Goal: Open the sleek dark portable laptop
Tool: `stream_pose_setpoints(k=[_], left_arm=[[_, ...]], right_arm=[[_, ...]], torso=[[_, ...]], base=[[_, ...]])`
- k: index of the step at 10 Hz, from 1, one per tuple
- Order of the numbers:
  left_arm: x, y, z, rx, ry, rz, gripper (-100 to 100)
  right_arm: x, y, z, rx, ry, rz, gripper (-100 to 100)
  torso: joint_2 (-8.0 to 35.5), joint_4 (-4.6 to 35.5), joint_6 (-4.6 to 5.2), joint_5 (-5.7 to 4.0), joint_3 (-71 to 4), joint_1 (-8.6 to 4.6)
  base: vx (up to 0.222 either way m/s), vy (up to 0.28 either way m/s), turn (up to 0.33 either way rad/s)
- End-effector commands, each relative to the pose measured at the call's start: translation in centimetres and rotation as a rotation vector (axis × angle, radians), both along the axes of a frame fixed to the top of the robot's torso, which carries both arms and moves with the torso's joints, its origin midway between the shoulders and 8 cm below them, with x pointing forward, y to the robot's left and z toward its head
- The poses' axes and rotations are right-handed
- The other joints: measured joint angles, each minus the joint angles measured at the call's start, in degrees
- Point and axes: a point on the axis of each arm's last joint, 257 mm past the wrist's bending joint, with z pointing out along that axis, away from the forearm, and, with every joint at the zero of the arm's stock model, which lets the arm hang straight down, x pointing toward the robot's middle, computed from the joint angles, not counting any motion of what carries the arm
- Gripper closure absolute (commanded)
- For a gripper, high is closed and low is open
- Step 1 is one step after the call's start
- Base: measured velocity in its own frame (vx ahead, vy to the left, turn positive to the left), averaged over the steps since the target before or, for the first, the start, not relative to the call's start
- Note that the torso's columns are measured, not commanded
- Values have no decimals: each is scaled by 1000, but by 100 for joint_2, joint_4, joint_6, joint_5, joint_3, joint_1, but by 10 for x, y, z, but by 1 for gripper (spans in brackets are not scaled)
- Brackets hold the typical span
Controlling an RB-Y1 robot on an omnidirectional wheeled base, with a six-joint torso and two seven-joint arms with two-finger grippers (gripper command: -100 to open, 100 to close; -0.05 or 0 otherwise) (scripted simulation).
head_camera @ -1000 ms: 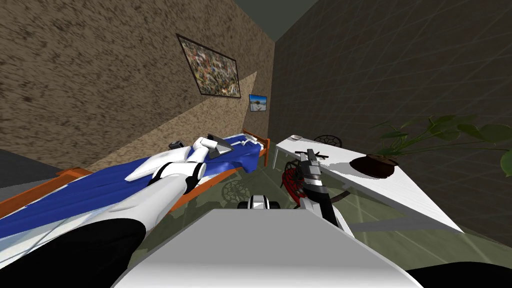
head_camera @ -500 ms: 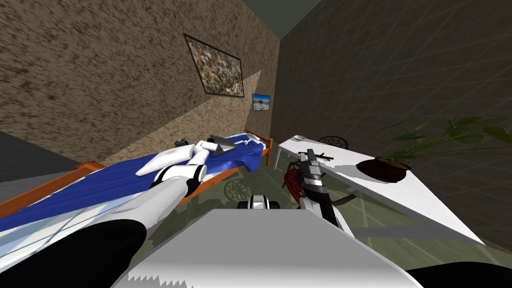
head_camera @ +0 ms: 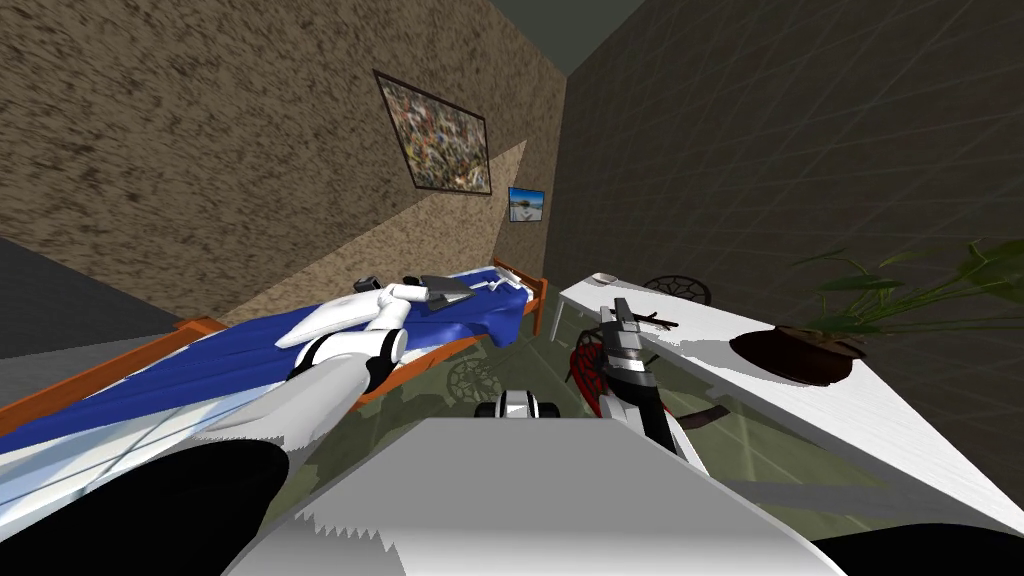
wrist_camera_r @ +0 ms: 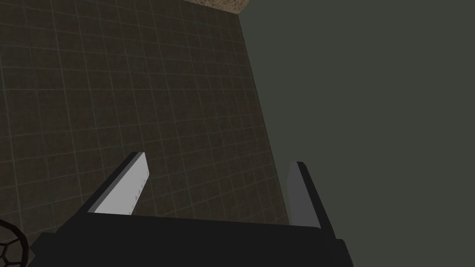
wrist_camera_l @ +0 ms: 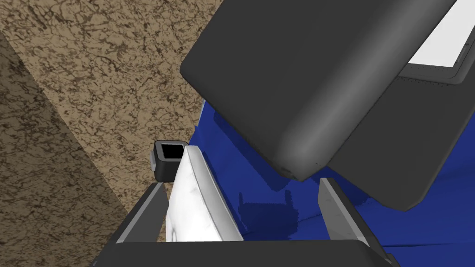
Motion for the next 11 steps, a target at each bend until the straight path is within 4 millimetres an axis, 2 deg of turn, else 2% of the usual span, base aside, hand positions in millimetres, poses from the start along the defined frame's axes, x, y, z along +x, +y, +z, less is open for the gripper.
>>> stream_pose_setpoints(k=[1,2,3,6,7,10,11], left_arm=[[-2,1,-2,-4,14,-25,-100],[-2,1,-2,10,24,-34,-100],[-11,19,1,-12,19,-14,-100],[-9,14,-1,2,37,-51,-100],[-17,31,3,-19,30,-34,-100],[-15,26,2,-4,45,-71,-100],[-24,43,7,-25,34,-54,-100]], right_arm=[[0,0,0,0,0,0,0],[0,0,0,0,0,0,0],[0,0,0,0,0,0,0],[0,0,0,0,0,0,0],[0,0,0,0,0,0,0],[0,0,0,0,0,0,0],[0,0,0,0,0,0,0]], torso=[[4,6,14,-1,2,12],[19,12,18,1,11,24],[33,16,7,3,20,28],[10,1,9,2,4,11],[17,4,5,8,10,28],[11,1,10,4,5,16],[24,6,5,8,14,28]], base=[[48,-40,-4],[11,3,-38],[65,-67,128],[41,-52,26],[79,-76,127],[40,-54,25],[45,-67,153]])
